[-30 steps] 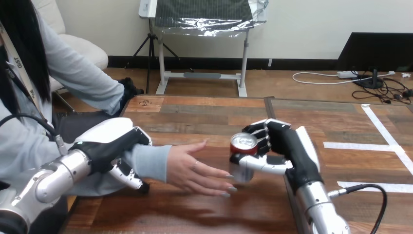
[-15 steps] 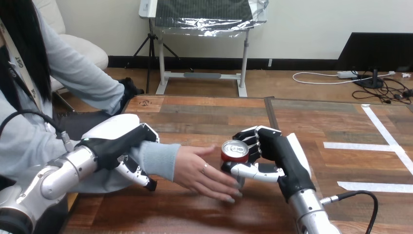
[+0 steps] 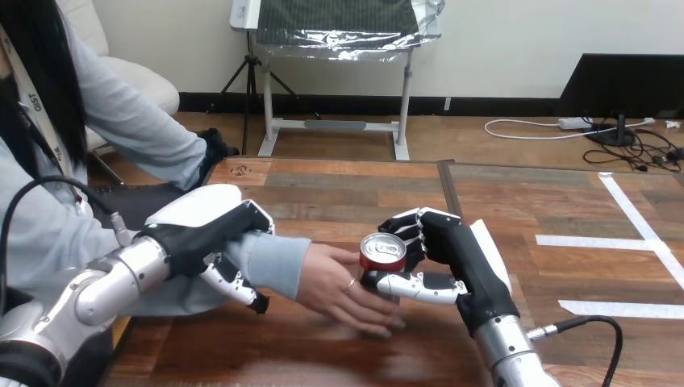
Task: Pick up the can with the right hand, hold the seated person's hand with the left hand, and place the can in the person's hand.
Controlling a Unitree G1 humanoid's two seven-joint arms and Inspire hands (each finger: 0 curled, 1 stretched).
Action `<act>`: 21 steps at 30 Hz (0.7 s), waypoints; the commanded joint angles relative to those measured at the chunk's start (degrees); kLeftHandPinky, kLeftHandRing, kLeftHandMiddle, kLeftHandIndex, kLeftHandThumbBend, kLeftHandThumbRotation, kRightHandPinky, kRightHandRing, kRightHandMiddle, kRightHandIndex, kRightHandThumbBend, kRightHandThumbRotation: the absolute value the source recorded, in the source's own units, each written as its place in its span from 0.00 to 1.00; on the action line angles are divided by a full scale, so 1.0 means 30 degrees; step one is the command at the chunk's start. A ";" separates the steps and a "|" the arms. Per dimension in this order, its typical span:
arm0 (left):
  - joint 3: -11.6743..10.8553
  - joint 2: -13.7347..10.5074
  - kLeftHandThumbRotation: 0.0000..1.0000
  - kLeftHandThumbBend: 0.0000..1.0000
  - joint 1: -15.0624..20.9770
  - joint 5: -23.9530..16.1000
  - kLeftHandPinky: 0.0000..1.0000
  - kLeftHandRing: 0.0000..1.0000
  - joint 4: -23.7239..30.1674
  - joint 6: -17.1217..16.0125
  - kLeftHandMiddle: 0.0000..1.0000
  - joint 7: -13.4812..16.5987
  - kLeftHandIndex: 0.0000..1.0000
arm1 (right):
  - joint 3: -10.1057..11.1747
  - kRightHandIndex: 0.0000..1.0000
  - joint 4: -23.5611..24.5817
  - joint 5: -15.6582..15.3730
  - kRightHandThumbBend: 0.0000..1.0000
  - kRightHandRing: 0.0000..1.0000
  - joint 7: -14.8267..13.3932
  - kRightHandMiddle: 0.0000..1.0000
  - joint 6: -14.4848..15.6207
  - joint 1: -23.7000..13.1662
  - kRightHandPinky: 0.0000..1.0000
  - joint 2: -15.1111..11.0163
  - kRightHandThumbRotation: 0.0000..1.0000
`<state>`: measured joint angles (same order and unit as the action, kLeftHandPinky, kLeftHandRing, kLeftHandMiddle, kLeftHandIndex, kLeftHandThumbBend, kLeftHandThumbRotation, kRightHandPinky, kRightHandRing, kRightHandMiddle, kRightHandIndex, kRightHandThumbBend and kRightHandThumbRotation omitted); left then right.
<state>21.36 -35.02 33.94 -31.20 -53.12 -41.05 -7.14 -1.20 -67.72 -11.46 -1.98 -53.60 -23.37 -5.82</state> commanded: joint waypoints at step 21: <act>-0.0676 0.1175 0.00 0.86 0.1550 0.0797 0.23 0.29 0.1328 -0.0055 0.36 0.0268 0.39 | -0.0433 0.53 0.3417 0.0386 0.75 0.41 0.0292 0.50 -0.0636 -0.0203 0.35 0.0898 0.00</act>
<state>21.29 -33.75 33.94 -30.85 -52.15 -40.58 -7.15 -2.00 -62.62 -11.20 -1.26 -53.71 -21.08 -4.47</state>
